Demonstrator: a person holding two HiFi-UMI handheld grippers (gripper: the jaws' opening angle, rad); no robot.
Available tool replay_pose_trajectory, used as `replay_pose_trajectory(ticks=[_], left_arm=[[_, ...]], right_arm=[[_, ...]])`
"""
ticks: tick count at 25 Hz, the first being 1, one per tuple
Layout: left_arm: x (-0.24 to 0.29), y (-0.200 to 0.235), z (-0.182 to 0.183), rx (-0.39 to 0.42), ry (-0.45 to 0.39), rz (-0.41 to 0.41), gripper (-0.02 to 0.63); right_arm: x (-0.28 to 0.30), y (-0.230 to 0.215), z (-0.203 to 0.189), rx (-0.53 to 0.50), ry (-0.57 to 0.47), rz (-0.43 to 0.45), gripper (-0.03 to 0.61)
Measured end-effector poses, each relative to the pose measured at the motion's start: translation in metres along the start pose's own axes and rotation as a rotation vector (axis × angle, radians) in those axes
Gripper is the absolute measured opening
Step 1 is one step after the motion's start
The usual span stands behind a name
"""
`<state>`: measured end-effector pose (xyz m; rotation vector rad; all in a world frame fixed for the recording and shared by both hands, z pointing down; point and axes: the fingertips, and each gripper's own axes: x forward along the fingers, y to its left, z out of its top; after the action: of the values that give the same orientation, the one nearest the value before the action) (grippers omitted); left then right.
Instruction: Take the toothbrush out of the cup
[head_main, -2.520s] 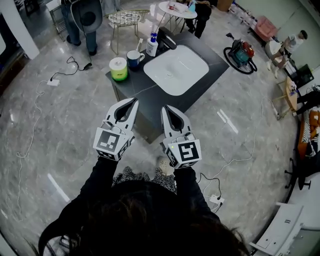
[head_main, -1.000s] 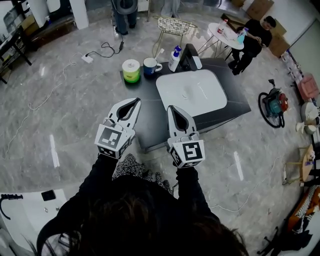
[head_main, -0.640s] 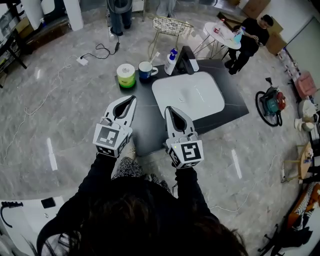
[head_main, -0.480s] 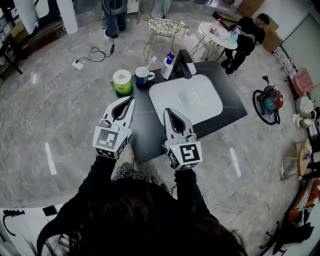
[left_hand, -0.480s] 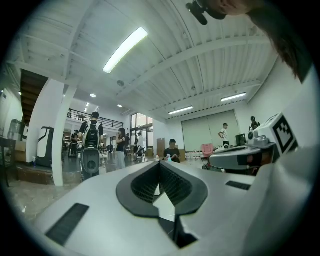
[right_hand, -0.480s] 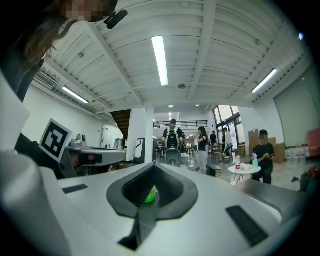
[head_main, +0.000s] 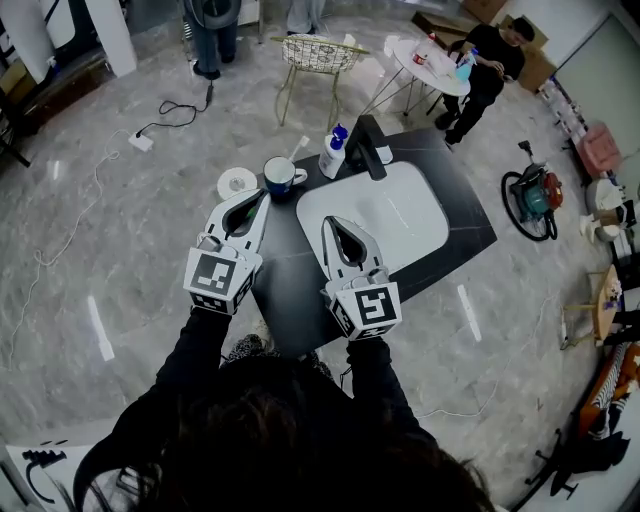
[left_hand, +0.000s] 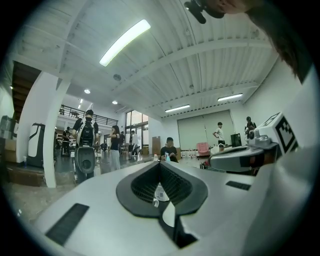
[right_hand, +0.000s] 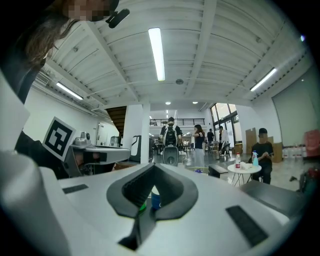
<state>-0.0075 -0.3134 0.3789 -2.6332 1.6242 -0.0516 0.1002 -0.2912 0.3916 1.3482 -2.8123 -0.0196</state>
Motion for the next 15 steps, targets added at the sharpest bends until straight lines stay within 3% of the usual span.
replay_pose_trajectory(ticks=[15], left_arm=[[0.075, 0.041, -0.01, 0.065, 0.1, -0.147, 0.009]], right_arm=[[0.062, -0.024, -0.009, 0.013, 0.038, -0.056, 0.005]])
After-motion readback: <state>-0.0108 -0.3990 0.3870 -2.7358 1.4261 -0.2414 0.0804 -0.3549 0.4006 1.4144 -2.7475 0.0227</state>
